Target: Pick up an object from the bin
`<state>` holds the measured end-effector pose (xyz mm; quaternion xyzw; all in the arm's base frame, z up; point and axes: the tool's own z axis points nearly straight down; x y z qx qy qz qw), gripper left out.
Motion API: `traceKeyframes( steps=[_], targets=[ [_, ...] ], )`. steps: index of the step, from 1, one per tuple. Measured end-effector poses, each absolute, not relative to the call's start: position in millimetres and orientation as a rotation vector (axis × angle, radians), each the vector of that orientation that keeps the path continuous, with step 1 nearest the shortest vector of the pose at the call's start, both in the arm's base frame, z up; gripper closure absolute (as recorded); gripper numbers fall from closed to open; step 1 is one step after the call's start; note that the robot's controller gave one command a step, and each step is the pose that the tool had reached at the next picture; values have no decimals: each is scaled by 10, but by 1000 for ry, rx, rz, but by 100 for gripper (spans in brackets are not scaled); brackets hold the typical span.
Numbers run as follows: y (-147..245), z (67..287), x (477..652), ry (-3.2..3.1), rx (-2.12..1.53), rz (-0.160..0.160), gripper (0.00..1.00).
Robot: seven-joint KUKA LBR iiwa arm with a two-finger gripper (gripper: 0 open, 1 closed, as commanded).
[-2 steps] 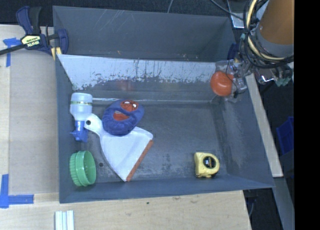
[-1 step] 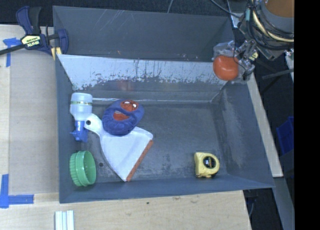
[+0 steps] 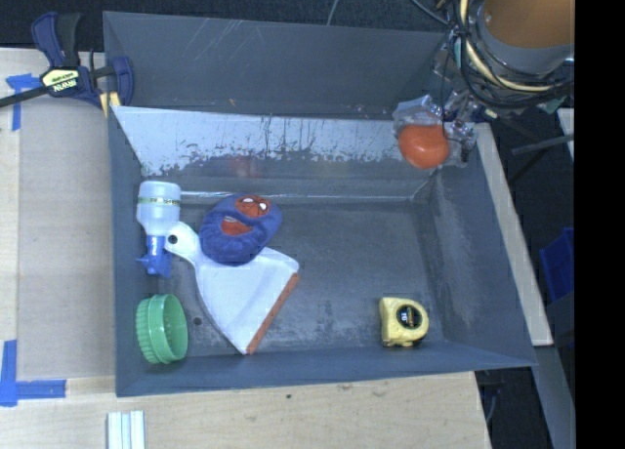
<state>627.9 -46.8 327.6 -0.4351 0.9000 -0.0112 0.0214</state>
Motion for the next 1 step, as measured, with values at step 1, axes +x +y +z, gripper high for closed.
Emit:
traceKeyframes(
  steps=[1],
  targets=[
    [-226, 2611, 6251, 2573, -1734, -39, 100]
  ],
)
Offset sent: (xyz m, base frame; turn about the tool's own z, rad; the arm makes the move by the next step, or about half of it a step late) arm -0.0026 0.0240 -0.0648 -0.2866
